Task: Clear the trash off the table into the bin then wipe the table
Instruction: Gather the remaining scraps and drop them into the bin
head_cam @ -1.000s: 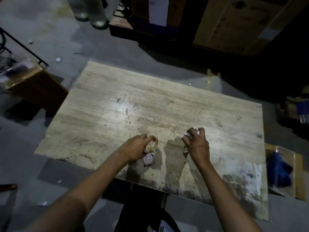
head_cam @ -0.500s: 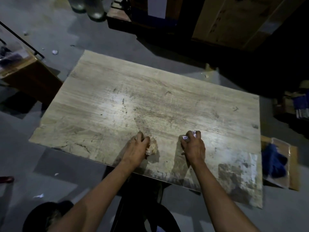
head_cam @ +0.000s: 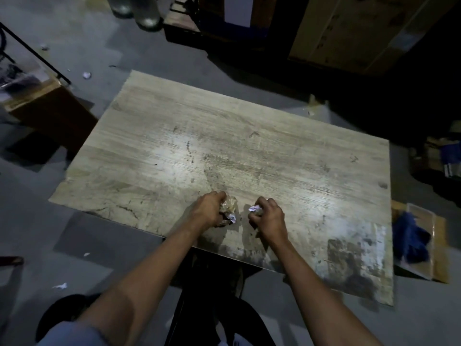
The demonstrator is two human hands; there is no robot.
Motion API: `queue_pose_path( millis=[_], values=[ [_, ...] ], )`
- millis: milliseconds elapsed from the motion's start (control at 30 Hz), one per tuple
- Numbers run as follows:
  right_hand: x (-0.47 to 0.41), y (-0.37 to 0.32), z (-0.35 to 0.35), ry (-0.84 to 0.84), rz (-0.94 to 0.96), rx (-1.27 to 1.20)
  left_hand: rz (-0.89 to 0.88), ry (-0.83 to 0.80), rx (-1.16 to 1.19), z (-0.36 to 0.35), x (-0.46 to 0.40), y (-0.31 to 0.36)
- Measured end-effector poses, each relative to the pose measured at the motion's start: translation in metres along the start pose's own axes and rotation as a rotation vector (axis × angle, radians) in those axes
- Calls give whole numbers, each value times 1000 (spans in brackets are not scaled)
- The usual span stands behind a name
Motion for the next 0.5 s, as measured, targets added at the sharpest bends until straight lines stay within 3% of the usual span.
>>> queue_pose_path(
  millis=[233, 500],
  values=[
    [21, -44, -7, 54, 56, -163, 71, 218, 230, 36, 41, -45],
    [57, -207, -90, -136, 316, -212, 376, 514, 433, 88, 181, -187]
  ],
)
Point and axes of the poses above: each hand's wrist, its own x-axis away from the middle knuckle, its own z-axis out of the back of the hand, y = z × x, the point moved 4 cm from there along -x, towards the middle knuckle, and after that the axes turned 4 degrees about x, right-handed, at the moved point
